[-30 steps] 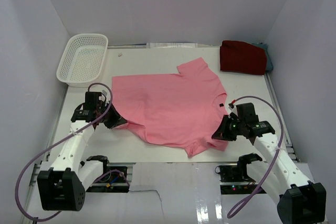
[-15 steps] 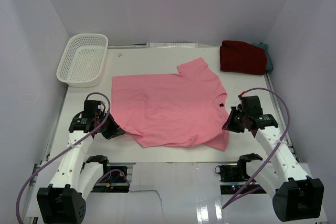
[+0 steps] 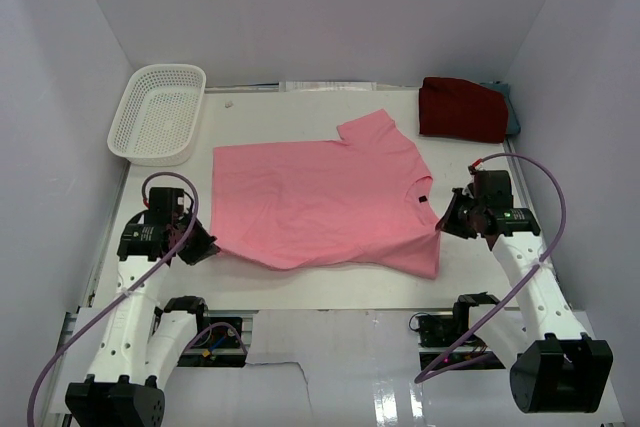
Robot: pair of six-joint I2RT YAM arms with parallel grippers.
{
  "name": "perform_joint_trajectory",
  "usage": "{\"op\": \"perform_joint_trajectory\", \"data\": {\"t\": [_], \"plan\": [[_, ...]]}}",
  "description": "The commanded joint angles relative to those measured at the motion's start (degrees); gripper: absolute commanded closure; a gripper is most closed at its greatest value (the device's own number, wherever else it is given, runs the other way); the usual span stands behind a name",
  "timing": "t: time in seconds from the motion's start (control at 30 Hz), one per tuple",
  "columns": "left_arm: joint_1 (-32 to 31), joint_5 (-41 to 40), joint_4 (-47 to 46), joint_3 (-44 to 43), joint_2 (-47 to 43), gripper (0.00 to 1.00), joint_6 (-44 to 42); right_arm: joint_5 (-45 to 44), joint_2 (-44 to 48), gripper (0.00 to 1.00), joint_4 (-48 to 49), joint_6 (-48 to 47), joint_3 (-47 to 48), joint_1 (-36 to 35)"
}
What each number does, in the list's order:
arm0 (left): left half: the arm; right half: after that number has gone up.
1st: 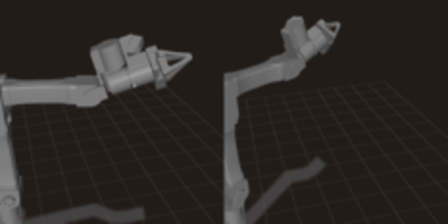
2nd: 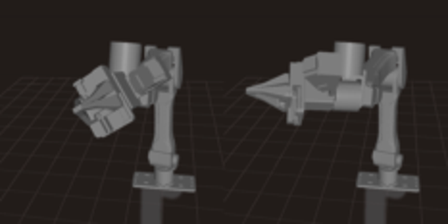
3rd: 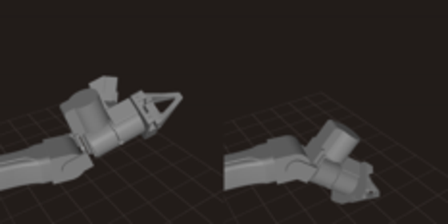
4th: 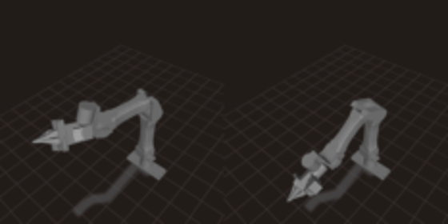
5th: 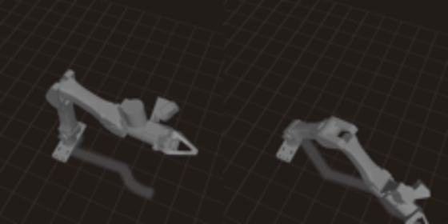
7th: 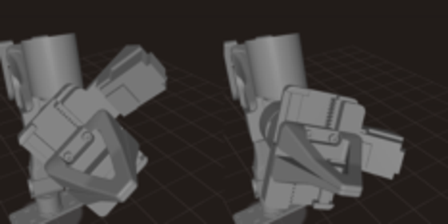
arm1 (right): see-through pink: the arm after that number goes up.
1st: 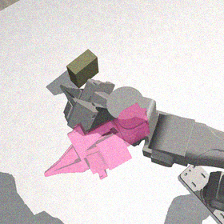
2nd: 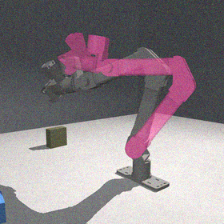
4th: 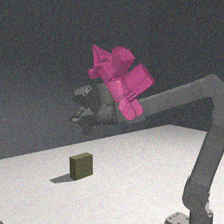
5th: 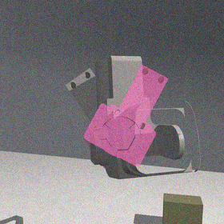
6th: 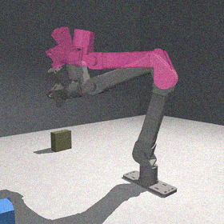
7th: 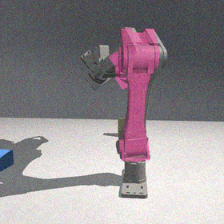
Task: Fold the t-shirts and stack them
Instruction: Fold the flattened tshirt in 1/3 of the way
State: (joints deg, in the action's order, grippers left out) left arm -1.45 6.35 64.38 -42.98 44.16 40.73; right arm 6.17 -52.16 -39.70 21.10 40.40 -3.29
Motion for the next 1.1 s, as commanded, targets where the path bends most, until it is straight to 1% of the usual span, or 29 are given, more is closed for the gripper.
{"op": "perform_joint_trajectory", "data": {"t": [0.0, 0.07, 0.1, 0.17, 0.33, 0.47, 0.63, 0.8, 1.07], "plan": [[0.31, -7.64, 2.5, -5.61, 0.31, 1.0, 1.19, -0.81, -0.66, 0.92, 1.12, -2.2, 3.19, 0.65], [0.4, -9.42, 3.47, -7.63, 0.92, 1.0, 0.93, -0.47, -1.19, 0.92, 1.21, -2.64, 3.89, 1.09], [0.4, -11.25, 3.82, -7.9, 1.27, 1.0, 0.84, -0.46, -1.71, 0.92, 1.38, -2.73, 4.24, 1.18], [0.4, -12.15, 3.91, -7.3, 1.8, 1.0, 0.58, 0.06, -2.41, 0.92, 1.56, -3.08, 5.38, 1.09], [0.4, -9.79, 2.24, -2.73, 1.19, 1.0, 1.89, 1.47, -4.44, 0.92, 3.4, -3.35, 7.23, 1.18], [0.4, -7.58, 0.75, 0.97, 0.75, 1.0, 2.51, 1.82, -6.46, 0.92, 3.58, -3.7, 10.74, 1.18], [0.4, -7.41, 1.01, 0.88, 1.1, 1.0, 1.99, 2.17, -7.69, 0.92, 4.1, -3.7, 12.77, 1.27], [0.4, -6.79, 0.05, 0.62, 4.34, 1.0, 0.84, 1.91, -9.18, 0.92, 4.72, -3.96, 14.88, 1.18], [0.4, -8.54, -4.08, -1.4, 9.45, 1.0, 0.49, 6.83, -12.61, 0.92, 7.97, -3.61, 16.46, 1.27]]}}
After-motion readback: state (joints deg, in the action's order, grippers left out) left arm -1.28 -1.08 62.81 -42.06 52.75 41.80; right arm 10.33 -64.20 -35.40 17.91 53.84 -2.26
